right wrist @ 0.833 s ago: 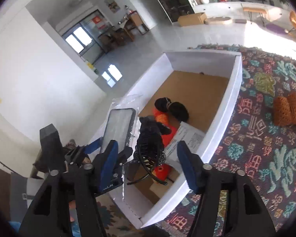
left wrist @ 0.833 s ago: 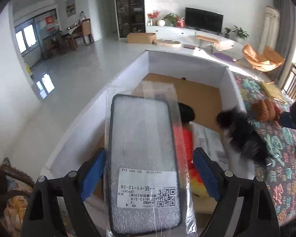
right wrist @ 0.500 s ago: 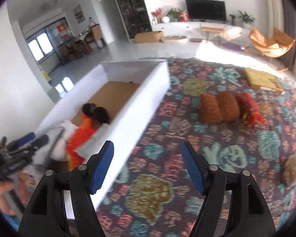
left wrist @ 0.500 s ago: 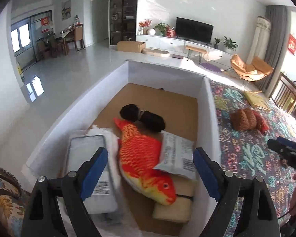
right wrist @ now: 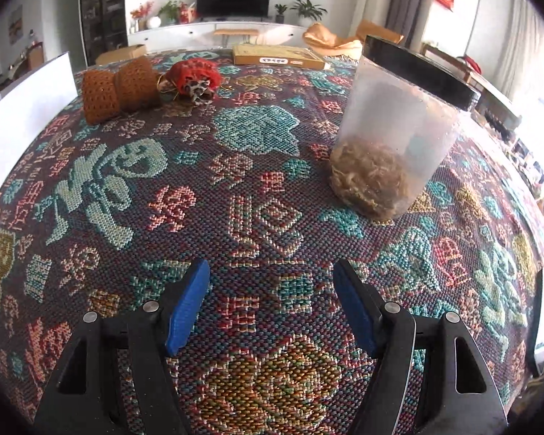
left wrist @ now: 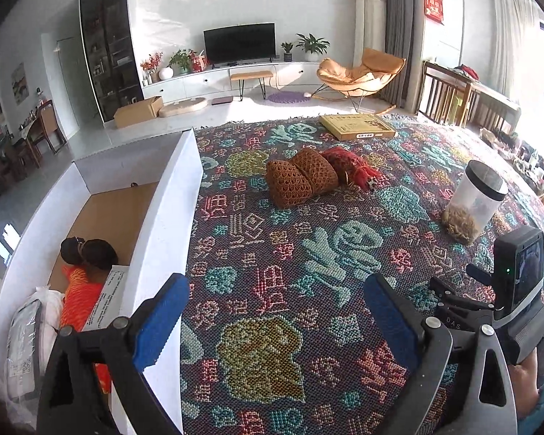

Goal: Organize soft objects
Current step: 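Carry both items into the white box and open both tools, then close the left tool on the brown knitted bundle and lift it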

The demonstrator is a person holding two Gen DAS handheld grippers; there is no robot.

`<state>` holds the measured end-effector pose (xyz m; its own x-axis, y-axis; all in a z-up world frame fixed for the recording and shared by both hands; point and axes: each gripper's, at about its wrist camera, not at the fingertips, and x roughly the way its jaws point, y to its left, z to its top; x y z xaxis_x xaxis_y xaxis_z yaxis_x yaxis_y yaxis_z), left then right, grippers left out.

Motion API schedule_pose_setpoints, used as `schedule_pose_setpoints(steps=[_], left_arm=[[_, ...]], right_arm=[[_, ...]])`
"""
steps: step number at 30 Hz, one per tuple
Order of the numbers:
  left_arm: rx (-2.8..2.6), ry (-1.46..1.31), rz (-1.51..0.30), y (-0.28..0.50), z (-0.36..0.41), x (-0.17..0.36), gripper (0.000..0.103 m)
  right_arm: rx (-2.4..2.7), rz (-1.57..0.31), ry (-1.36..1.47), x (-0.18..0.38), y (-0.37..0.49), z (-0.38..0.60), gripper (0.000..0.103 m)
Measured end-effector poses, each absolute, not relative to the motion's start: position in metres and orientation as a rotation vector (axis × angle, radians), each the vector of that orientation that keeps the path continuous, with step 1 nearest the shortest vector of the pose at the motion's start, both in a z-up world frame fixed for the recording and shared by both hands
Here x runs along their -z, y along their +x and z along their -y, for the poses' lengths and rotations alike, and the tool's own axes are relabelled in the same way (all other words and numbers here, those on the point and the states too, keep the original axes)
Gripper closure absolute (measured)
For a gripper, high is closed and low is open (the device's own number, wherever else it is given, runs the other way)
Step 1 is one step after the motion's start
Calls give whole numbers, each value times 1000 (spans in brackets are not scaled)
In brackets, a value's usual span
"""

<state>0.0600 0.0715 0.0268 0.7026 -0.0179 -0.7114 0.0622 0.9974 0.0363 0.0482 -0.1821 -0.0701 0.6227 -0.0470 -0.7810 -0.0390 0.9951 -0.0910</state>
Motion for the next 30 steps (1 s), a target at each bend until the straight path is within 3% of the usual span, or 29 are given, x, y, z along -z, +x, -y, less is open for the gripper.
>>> schedule_pose_setpoints(steps=[7, 13, 19, 30], left_arm=[[37, 98, -820, 69, -64, -17, 6], [204, 20, -1000, 103, -60, 10, 6], [273, 209, -1003, 169, -33, 3, 6], [371, 494, -1006, 289, 4, 45, 7]], right_arm=[[-4, -904, -42, 74, 48, 188, 26], [-7, -905, -23, 74, 47, 189, 24], [-13, -905, -17, 74, 46, 190, 24], [-32, -909, -14, 75, 46, 191, 21]])
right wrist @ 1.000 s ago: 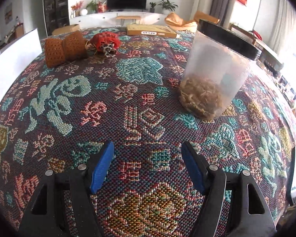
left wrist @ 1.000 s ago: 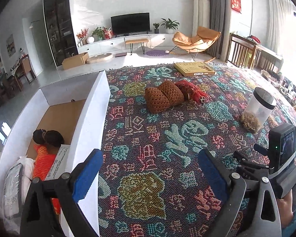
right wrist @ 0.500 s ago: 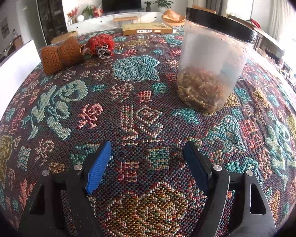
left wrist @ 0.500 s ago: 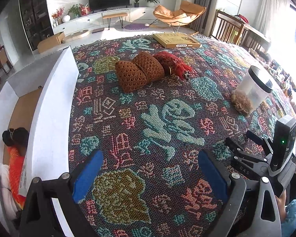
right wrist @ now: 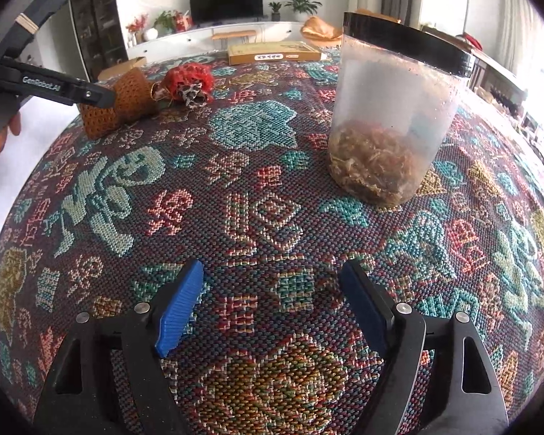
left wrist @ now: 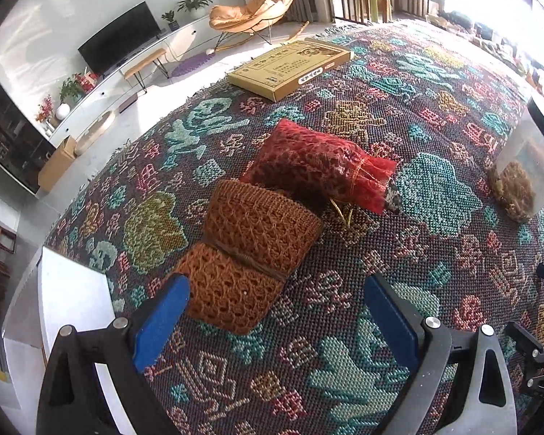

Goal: Organize soft objects
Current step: 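Close the left tool on the brown knitted bundle and lift it, then hold the brown knitted bundle in the left tool while the right tool grasps the red mesh bag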

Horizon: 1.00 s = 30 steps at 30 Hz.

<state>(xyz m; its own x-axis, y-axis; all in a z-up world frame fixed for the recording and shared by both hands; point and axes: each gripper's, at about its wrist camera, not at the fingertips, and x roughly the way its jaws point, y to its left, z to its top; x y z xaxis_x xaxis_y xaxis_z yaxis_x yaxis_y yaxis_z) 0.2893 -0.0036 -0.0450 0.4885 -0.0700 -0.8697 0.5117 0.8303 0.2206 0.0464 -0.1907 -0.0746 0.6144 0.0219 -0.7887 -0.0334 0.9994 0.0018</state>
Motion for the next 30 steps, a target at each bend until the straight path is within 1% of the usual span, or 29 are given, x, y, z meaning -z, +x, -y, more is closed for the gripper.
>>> schedule_pose_setpoints(steps=[3, 5, 6, 8, 12, 13, 15, 17, 22, 26, 30], left_arm=[[337, 538, -1006, 311, 10, 58, 7], [305, 505, -1019, 328, 5, 65, 6], [286, 482, -1036, 336, 1, 69, 6], [286, 406, -1087, 350, -9, 80, 0], [296, 241, -1112, 361, -24, 89, 0], [293, 223, -1097, 358, -25, 89, 2], [286, 205, -1062, 349, -26, 84, 19], [259, 194, -1043, 339, -28, 76, 27], [203, 168, -1054, 301, -40, 63, 30], [176, 204, -1056, 250, -45, 46, 30], [133, 210, -1128, 201, -46, 44, 29]], right_arm=[[-33, -910, -14, 74, 47, 190, 20], [-33, -910, -15, 74, 47, 190, 20], [-33, -910, -15, 75, 47, 190, 20], [-33, -910, -14, 74, 47, 190, 20], [-33, -909, -14, 74, 47, 190, 19], [-32, -910, -14, 74, 47, 190, 19], [-32, -910, -14, 74, 47, 190, 19], [-33, -909, -13, 74, 47, 189, 19], [-33, -910, -13, 74, 47, 190, 19], [-33, -910, -13, 74, 47, 190, 19], [-33, -910, -13, 74, 47, 190, 19]])
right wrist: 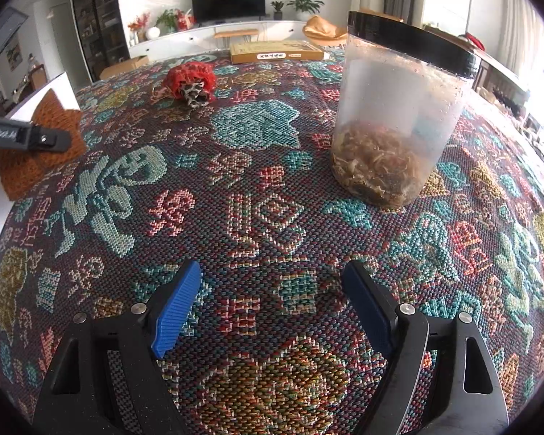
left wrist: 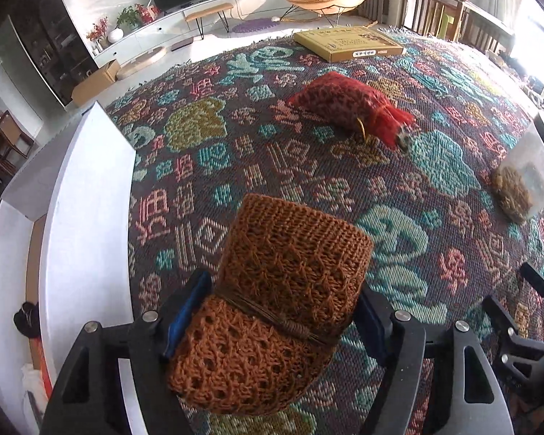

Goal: Organize soft objects
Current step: 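Hold the brown knitted bundle in the left tool while the right tool grasps the red mesh bag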

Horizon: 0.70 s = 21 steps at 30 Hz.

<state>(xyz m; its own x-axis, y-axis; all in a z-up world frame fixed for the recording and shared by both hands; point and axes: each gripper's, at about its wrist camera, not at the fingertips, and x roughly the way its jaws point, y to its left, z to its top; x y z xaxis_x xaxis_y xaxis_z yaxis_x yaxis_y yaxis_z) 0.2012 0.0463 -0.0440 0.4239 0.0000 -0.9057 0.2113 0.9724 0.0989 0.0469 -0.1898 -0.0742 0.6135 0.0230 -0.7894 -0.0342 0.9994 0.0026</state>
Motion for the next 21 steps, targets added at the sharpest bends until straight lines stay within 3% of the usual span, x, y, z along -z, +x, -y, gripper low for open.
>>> schedule_pose_setpoints(steps=[6, 10, 12, 21], left_arm=[[89, 161, -1153, 175, -43, 67, 16], [79, 175, -1129, 181, -37, 90, 15], [40, 203, -1075, 180, -36, 95, 1], [-10, -10, -1000, 177, -74, 107, 0]], right_arm=[[-34, -910, -13, 74, 47, 190, 19], [-34, -910, -13, 74, 47, 190, 19], [-33, -910, -13, 74, 47, 190, 19], [-34, -910, -12, 74, 47, 190, 19]])
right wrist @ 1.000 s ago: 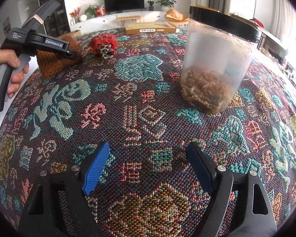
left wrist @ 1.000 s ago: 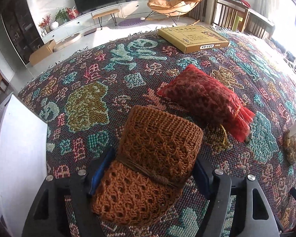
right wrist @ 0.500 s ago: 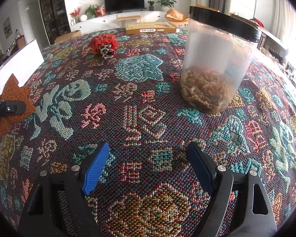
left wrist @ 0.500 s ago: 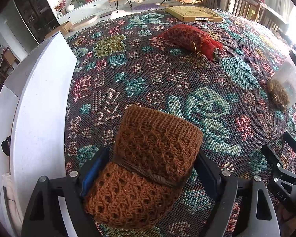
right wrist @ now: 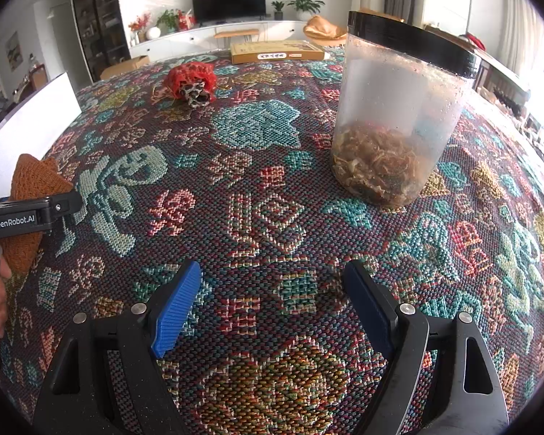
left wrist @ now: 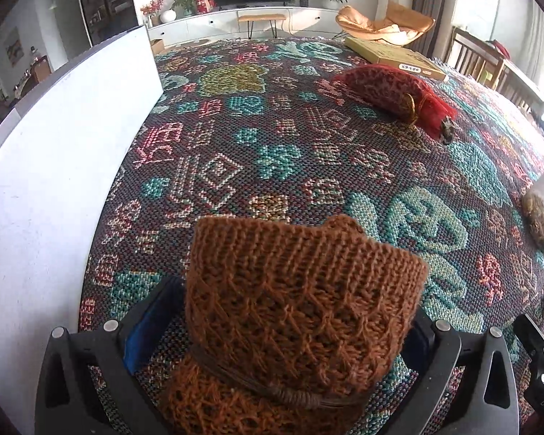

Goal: Organize soft objects
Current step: 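Hold the brown knitted bundle in the left tool while the right tool grasps the red mesh bag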

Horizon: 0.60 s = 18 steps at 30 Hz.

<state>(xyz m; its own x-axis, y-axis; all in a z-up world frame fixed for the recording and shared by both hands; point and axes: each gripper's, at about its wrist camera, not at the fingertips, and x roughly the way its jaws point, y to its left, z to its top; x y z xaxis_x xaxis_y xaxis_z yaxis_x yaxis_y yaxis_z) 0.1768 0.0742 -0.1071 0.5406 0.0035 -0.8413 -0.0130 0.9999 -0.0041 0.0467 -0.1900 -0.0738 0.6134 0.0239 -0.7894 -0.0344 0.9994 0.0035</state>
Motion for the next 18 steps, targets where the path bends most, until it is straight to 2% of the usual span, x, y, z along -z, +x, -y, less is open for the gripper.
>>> schedule_pose_setpoints(steps=[18], left_arm=[[-30, -12, -947, 177, -80, 108, 0]], right_arm=[[-34, -910, -12, 74, 47, 190, 19]])
